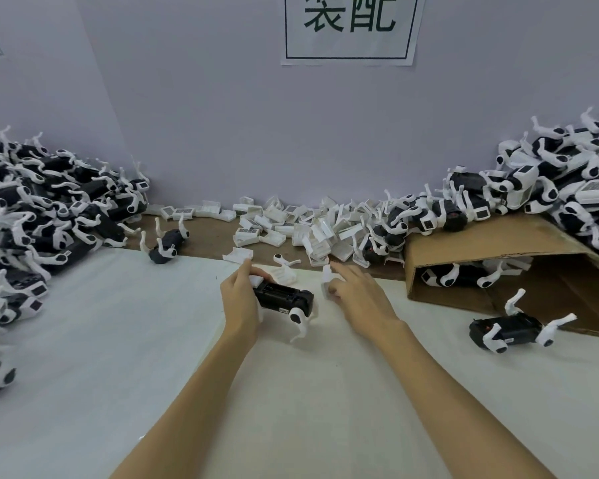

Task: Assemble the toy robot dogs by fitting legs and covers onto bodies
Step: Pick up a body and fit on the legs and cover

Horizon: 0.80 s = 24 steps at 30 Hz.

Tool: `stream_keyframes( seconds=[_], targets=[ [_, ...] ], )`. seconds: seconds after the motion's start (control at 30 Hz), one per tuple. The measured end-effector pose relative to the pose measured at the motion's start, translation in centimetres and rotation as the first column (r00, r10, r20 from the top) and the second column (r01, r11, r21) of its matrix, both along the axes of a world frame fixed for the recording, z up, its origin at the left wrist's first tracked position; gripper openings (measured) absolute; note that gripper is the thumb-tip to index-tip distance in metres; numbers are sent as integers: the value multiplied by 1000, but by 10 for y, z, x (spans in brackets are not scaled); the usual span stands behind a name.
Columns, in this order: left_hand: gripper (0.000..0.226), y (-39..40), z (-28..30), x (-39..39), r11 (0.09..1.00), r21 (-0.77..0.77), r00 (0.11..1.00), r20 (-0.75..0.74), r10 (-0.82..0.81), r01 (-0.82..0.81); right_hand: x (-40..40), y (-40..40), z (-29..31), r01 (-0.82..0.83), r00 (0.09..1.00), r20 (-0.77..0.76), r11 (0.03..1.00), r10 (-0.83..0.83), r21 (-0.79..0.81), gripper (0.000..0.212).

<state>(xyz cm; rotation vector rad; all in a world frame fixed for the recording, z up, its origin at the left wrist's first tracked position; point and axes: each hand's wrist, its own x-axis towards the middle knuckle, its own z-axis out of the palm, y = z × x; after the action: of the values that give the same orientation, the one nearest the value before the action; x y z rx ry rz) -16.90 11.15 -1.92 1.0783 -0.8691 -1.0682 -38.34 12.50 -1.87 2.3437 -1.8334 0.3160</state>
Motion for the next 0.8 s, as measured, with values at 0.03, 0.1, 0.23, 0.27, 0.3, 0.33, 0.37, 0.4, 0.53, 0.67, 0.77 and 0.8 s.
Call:
stream_keyframes(
  seconds=[0.03,0.1,0.23,0.27,0.3,0.33,0.37,0.4,0.53,0.67,0.77,0.8],
  targets=[
    [61,0,0,0,1000,-2,1000,6,-5,5,-4,3,0,-21,1000,13,999,22,-35,16],
    [59,0,0,0,1000,-1,1000,17,-18,18,-14,10,-3,-87,995,30,993,90,-80,6],
    [50,-1,-1,-4,1000,15,999,39,-13,12,-28,34,-5,-145,981,111,984,157,-105,12],
    [50,-1,-1,-5,1000,12,999,36,-22,21,-31,40,-5,-141,983,97,980,155,-138,9],
    [51,-1,-1,-5,999,5,999,31,-33,33,-34,45,-5,-141,983,92,975,158,-172,8],
    [52,-1,-1,-5,999,-3,999,32,-41,41,-36,51,-6,-134,981,111,970,159,-201,12],
    [53,-1,-1,-5,999,-11,998,37,-44,44,-37,56,-6,-121,976,150,969,155,-217,17],
    [53,-1,-1,-5,999,-17,998,40,-43,44,-38,60,-7,-94,968,209,971,141,-221,21],
    [56,0,-1,-6,998,-8,997,48,-56,56,-34,76,-21,70,790,613,989,25,-130,34],
    [55,3,-1,-9,997,-4,994,67,-83,83,-25,83,-24,108,555,832,993,-15,-55,62],
    [53,6,-1,-13,995,-8,992,75,-97,98,-24,85,-21,165,564,825,983,-33,-74,28],
    [53,7,0,-14,994,-17,992,77,-102,104,-24,85,-20,176,569,821,982,-42,-71,17]
  ],
)
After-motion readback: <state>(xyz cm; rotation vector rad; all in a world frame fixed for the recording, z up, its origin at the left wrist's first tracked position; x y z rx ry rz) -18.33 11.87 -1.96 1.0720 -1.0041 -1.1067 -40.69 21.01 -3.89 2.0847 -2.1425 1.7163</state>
